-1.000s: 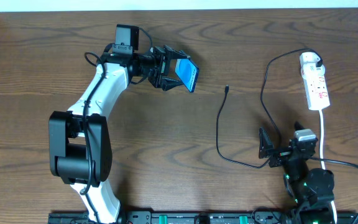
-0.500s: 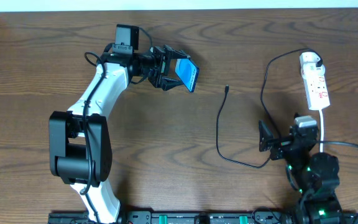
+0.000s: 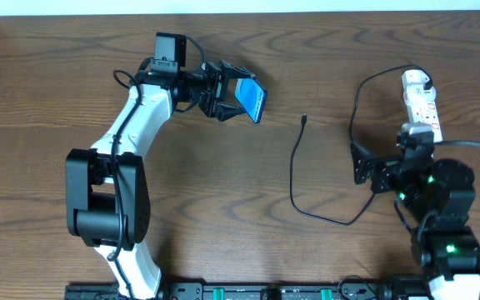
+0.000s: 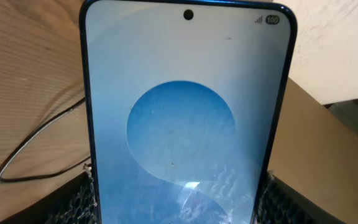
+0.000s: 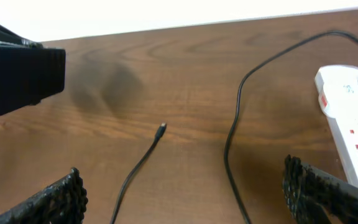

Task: Plug charger to phone and switch on socket
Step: 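Move the right gripper forward and left toward the held smartphone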

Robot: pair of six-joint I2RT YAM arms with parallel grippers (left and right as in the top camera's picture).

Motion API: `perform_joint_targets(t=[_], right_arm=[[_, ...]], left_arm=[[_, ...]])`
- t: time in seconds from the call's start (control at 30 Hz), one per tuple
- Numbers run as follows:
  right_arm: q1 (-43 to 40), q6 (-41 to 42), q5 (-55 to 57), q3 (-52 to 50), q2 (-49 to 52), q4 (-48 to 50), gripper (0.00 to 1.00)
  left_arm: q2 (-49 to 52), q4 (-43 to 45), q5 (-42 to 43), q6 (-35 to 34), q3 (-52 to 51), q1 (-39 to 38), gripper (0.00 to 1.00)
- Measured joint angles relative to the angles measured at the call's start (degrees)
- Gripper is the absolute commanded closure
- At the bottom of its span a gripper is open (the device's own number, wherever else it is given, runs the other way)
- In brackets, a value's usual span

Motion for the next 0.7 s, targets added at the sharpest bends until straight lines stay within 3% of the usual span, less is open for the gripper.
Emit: perform_joint_targets(t=[0.27, 0.7], right_arm=[[-2.56, -0.04, -7.26, 11.74, 9.99, -8.39, 0.01], [-2.60, -3.89, -13.68, 35.15, 29.97, -34.01, 0.01]], left_arm=[[0.00, 0.81, 0.02, 0.00, 0.00, 0.00, 0.45], [0.00, 0.81, 0.42, -0.02, 0.00, 0.00, 0.45]])
